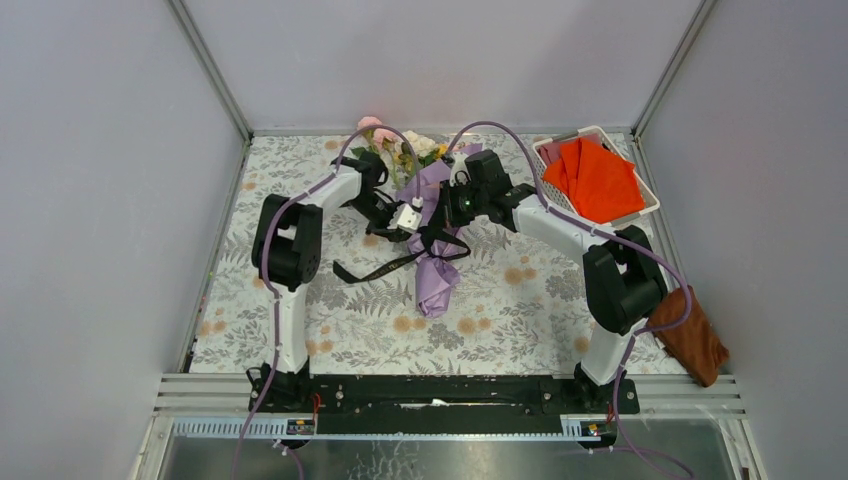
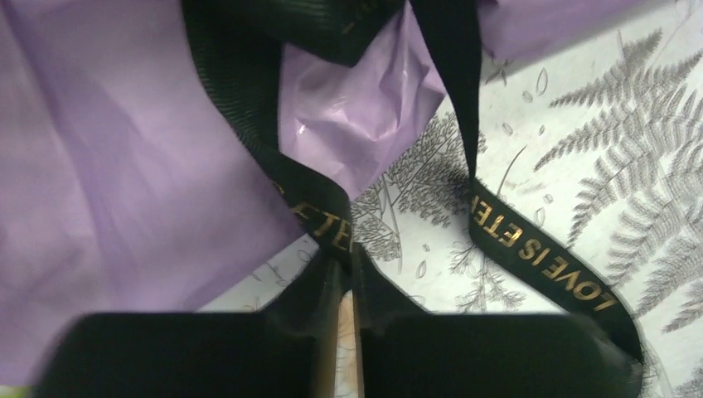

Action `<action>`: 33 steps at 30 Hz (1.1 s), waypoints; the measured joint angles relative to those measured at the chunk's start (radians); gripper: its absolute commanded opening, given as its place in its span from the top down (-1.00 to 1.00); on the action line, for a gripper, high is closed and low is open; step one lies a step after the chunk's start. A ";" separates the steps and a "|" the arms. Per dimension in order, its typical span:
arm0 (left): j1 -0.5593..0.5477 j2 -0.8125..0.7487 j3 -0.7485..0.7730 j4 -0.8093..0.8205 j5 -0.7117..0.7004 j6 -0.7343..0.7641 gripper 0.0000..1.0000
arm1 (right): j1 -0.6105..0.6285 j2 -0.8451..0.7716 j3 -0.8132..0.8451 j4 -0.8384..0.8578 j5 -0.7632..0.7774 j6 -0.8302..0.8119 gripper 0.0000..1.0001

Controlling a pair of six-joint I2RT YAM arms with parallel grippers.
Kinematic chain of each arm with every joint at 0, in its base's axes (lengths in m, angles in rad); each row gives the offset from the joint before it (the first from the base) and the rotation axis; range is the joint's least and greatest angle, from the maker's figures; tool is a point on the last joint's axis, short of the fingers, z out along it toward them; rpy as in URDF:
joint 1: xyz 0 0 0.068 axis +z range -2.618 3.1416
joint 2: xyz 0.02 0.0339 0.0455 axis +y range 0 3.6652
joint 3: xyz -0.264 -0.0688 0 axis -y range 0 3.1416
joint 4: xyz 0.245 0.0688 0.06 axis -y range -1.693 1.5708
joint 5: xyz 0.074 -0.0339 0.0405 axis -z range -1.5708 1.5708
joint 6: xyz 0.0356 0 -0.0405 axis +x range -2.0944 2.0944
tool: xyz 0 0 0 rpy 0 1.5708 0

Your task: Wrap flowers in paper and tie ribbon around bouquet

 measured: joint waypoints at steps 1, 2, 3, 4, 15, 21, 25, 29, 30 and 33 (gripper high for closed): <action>0.001 0.000 0.000 -0.002 0.001 -0.009 1.00 | -0.001 0.000 0.000 0.000 0.000 0.000 1.00; 0.003 0.000 -0.002 -0.004 0.001 -0.012 1.00 | -0.002 0.000 0.000 0.000 0.000 -0.001 1.00; 0.003 -0.002 -0.005 -0.005 0.002 -0.011 1.00 | -0.003 0.000 0.000 0.001 -0.001 -0.001 1.00; 0.003 -0.008 -0.011 -0.011 0.001 -0.006 1.00 | -0.003 0.000 0.000 0.002 -0.003 -0.001 1.00; -0.129 -0.237 -0.109 -0.350 0.087 -0.019 1.00 | -0.012 0.000 0.000 0.061 -0.054 0.015 1.00; -0.248 -0.245 -0.107 -0.360 0.262 -0.232 1.00 | -0.012 0.000 0.000 0.069 -0.069 0.018 1.00; -0.298 -0.244 -0.103 -0.230 0.367 -0.494 1.00 | -0.012 -0.001 -0.001 0.084 -0.078 0.017 1.00; -0.355 -0.235 -0.106 0.035 0.427 -0.859 1.00 | -0.015 -0.004 -0.002 0.091 -0.079 0.016 1.00; -0.367 -0.234 -0.113 0.127 0.432 -0.966 1.00 | -0.017 -0.004 -0.002 0.091 -0.079 0.016 1.00; -0.393 -0.232 -0.147 0.333 0.434 -1.202 0.80 | -0.029 -0.006 -0.002 0.098 -0.085 0.015 1.00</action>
